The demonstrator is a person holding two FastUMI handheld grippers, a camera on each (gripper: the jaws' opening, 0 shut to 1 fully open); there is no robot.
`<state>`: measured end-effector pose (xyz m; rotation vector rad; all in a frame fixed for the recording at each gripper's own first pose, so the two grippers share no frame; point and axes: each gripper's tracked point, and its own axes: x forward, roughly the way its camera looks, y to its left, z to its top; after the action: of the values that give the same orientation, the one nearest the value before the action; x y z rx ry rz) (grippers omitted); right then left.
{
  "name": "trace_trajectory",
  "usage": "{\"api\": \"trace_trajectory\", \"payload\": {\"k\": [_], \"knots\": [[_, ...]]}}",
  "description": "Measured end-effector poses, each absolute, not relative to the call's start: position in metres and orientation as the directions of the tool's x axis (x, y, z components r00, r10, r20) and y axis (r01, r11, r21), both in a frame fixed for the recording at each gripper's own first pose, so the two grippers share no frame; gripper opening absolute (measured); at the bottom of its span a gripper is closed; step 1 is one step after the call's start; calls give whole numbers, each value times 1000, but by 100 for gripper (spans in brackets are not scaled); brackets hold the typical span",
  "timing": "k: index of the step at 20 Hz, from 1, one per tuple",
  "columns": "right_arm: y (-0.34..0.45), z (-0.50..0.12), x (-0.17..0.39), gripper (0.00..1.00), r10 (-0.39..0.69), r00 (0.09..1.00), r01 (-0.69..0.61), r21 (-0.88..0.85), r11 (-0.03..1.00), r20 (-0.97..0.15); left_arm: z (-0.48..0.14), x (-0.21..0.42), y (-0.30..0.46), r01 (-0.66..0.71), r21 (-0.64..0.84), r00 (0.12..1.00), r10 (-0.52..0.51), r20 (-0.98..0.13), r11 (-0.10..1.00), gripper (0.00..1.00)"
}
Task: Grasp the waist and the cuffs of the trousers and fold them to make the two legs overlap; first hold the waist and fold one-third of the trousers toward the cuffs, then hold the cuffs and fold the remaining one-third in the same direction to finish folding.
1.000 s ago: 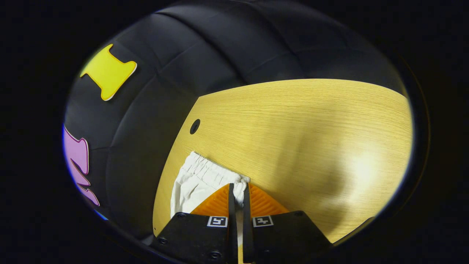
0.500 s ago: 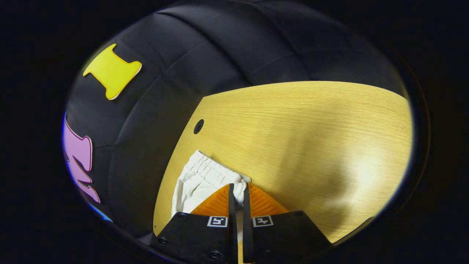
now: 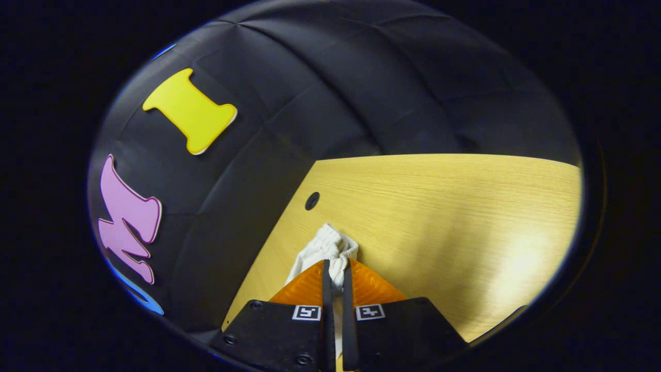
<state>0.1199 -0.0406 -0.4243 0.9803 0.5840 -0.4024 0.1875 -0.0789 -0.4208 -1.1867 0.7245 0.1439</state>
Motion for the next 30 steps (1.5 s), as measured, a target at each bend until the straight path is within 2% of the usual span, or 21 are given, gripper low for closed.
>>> {"api": "trace_trajectory", "payload": {"k": [4, 5, 6, 9, 14, 20, 24, 27, 29, 30], "knots": [[15, -366, 145, 10, 30, 853, 402, 692, 600, -521, -428, 167, -88, -477, -779, 750, -273, -602, 407, 6], [33, -356, 150, 10, 62, 865, 356, 695, 625, -499, -430, 165, -88, -476, -774, 748, -271, -606, 417, 10], [53, -345, 156, 10, 96, 873, 310, 697, 646, -478, -432, 164, -87, -477, -771, 745, -271, -610, 422, 6], [117, -325, 168, 10, 180, 881, 210, 701, 681, -438, -440, 161, -91, -475, -762, 732, -283, -620, 439, 5], [212, -315, 149, 10, 288, 861, 102, 697, 710, -419, -446, 163, -90, -468, -765, 727, -300, -618, 443, 6], [322, -341, 127, 10, 430, 785, 30, 721, 692, -445, -448, 174, -88, -426, -771, 736, -314, -600, 474, 5], [368, -382, 99, 10, 477, 710, 6, 681, 732, -518, -449, 184, -83, -424, -784, 746, -315, -587, 454, 6], [387, -416, 75, 10, 504, 636, 21, 667, 745, -584, -450, 190, -84, -420, -791, 752, -317, -578, 445, 5], [404, -427, 65, 10, 559, 574, 52, 707, 705, -599, -450, 193, -83, -423, -795, 755, -316, -574, 434, 5], [408, -427, 66, 18, 573, 565, 77, 730, 679, -593, -450, 195, -83, -426, -798, 756, -316, -573, 427, 5]]}}
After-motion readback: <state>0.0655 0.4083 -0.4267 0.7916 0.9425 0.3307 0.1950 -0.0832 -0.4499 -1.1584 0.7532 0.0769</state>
